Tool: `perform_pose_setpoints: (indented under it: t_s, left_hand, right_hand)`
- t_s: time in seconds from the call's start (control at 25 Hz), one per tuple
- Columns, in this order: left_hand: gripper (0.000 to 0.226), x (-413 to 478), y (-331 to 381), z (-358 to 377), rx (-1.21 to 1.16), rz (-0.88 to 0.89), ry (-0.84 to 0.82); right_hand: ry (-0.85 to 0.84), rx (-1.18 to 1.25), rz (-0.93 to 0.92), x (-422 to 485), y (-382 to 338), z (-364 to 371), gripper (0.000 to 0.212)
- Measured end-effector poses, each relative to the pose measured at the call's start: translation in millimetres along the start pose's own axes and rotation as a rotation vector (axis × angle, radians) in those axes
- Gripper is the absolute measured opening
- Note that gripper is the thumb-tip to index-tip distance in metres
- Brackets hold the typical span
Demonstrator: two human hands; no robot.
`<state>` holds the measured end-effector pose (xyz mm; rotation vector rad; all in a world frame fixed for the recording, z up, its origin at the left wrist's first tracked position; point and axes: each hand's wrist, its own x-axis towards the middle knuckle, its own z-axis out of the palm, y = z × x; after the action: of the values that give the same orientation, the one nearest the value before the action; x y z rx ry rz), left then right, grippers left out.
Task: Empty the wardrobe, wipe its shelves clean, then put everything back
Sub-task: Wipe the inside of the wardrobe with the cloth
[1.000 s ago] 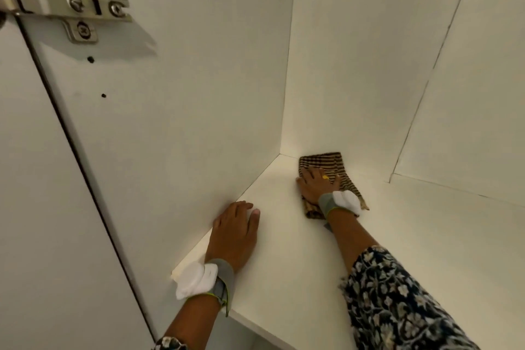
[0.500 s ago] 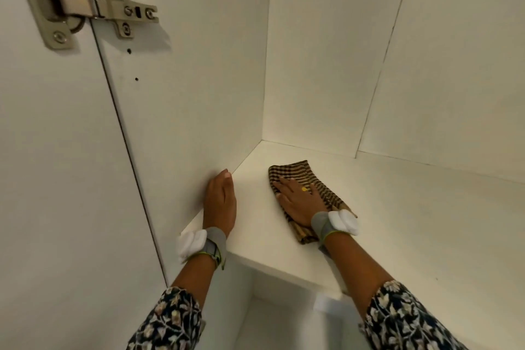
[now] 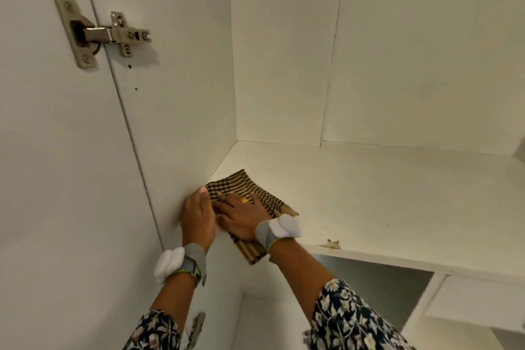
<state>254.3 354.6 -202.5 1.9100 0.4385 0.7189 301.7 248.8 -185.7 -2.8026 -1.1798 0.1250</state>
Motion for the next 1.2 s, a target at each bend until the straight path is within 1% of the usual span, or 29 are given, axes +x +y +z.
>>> perform_pose_setpoints:
  t_s: [0.04,0.12,0.16,0.2,0.24,0.32,0.4,0.52,0.6,0.68,0.76,0.84,1.0,1.08,1.12,1.2]
  left_hand:
    - [0.044,0.6,0.3,3.6,0.079,0.007,-0.027]
    - [0.044,2.8,-2.1,8.1,0.373,0.034,-0.115]
    - [0.044,3.0,-2.7,11.2,0.537,0.059,-0.167]
    - [0.045,1.8,-0.6,17.3,0.647,0.087,-0.214]
    - [0.045,1.2,3.0,23.1,0.696,0.108,-0.249]
    - [0.047,1.9,14.4,42.2,0.693,0.117,-0.328]
    - [0.049,3.7,29.8,66.8,0.684,0.123,-0.417]
    - [0.052,8.9,48.1,102.1,0.733,0.135,-0.541]
    - [0.052,11.4,56.5,125.1,0.751,0.140,-0.593]
    - [0.052,13.3,64.2,148.1,0.773,0.144,-0.600]
    - [0.050,11.6,75.5,177.5,0.789,0.148,-0.577]
    - [0.049,8.0,92.0,207.5,0.793,0.167,-0.585]
    - [0.052,3.2,118.8,288.3,0.807,0.151,-0.552]
    - [0.054,3.6,115.7,319.1,0.849,0.146,-0.513]
    - [0.054,4.1,111.3,320.2,0.868,0.159,-0.489]
    - [0.054,5.6,105.4,320.6,0.876,0.194,-0.450]
  right_hand:
    - [0.009,0.005,0.016,-9.1,9.2,-2.6,0.050]
    - [0.013,0.021,0.084,-28.3,38.2,-6.3,0.050]
    - [0.018,0.029,0.139,-39.4,57.0,-7.8,0.050]
    - [0.027,0.033,0.212,-54.1,80.1,-8.7,0.050]
    - [0.035,0.037,0.289,-69.6,102.2,-11.7,0.050]
    - [0.049,0.068,0.458,-106.4,150.6,-17.7,0.051]
    - [0.079,0.076,0.656,-147.9,199.1,-19.4,0.055]
    - [0.129,0.091,0.976,-200.7,262.0,-20.9,0.060]
    - [0.128,0.079,1.096,-211.4,295.3,-26.1,0.060]
    - [0.131,0.077,1.091,-195.6,315.7,-30.7,0.059]
    - [0.133,0.059,1.023,-162.5,327.3,-34.1,0.059]
    - [0.117,0.046,0.893,-122.7,319.5,-35.7,0.059]
    - [0.078,0.062,0.537,-48.4,318.5,-37.8,0.056]
    - [0.061,0.087,0.421,-27.8,344.5,-39.6,0.054]
    - [0.060,0.085,0.400,-24.2,358.3,-43.0,0.054]
    - [0.075,0.073,0.413,-27.3,403.5,-49.7,0.053]
